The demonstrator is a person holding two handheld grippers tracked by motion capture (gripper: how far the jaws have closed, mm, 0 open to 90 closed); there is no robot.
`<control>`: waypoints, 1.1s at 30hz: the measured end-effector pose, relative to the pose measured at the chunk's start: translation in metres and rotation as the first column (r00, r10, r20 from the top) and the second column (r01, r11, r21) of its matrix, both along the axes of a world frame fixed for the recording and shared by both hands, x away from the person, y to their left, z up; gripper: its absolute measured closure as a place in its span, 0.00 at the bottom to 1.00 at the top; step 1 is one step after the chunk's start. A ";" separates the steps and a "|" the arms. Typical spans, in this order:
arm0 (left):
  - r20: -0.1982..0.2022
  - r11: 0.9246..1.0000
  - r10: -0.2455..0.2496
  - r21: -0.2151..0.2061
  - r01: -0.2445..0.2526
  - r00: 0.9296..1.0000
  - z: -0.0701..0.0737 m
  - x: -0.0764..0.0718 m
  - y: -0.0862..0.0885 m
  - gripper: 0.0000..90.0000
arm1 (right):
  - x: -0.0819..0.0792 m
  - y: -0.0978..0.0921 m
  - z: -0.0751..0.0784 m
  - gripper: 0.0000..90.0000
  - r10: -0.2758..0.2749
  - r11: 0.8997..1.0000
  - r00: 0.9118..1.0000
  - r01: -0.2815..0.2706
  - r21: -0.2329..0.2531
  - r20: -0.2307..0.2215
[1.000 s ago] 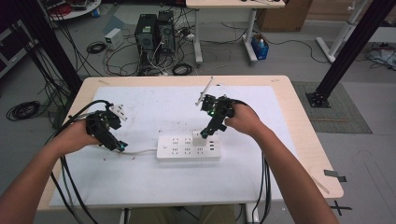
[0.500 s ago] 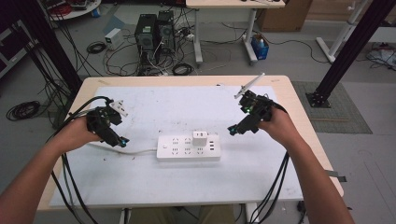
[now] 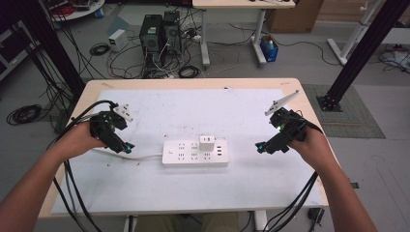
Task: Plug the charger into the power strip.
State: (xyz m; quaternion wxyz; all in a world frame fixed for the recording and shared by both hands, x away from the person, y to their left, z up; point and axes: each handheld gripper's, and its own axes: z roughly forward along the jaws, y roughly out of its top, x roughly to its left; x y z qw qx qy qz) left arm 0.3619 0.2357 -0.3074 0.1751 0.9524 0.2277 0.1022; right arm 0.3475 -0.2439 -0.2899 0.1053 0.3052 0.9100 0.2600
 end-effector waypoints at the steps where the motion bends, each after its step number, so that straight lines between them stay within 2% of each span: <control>1: -0.001 1.000 0.000 -0.002 0.000 1.000 0.000 0.000 0.000 0.23 | -0.001 -0.002 0.000 0.01 -0.002 1.000 1.000 0.002 -0.004 0.002; 7: 0.002 1.000 -0.006 0.000 0.006 1.000 -0.002 -0.003 -0.001 0.23 | -0.005 -0.008 -0.003 0.01 -0.031 1.000 1.000 0.031 -0.004 0.001; 15: -0.003 1.000 0.008 0.000 -0.008 1.000 -0.005 -0.005 0.002 0.23 | -0.004 -0.008 -0.010 0.01 -0.030 0.999 1.000 0.030 -0.019 -0.008; 22: 0.001 1.000 0.015 0.002 -0.015 1.000 -0.005 -0.005 0.003 0.23 | -0.005 -0.010 -0.014 0.01 -0.041 0.999 0.999 0.041 -0.012 -0.016; 33: 0.001 1.000 0.025 0.002 -0.025 1.000 -0.006 -0.006 0.005 0.23 | -0.008 -0.013 -0.018 0.01 -0.057 0.998 0.998 0.057 -0.002 0.008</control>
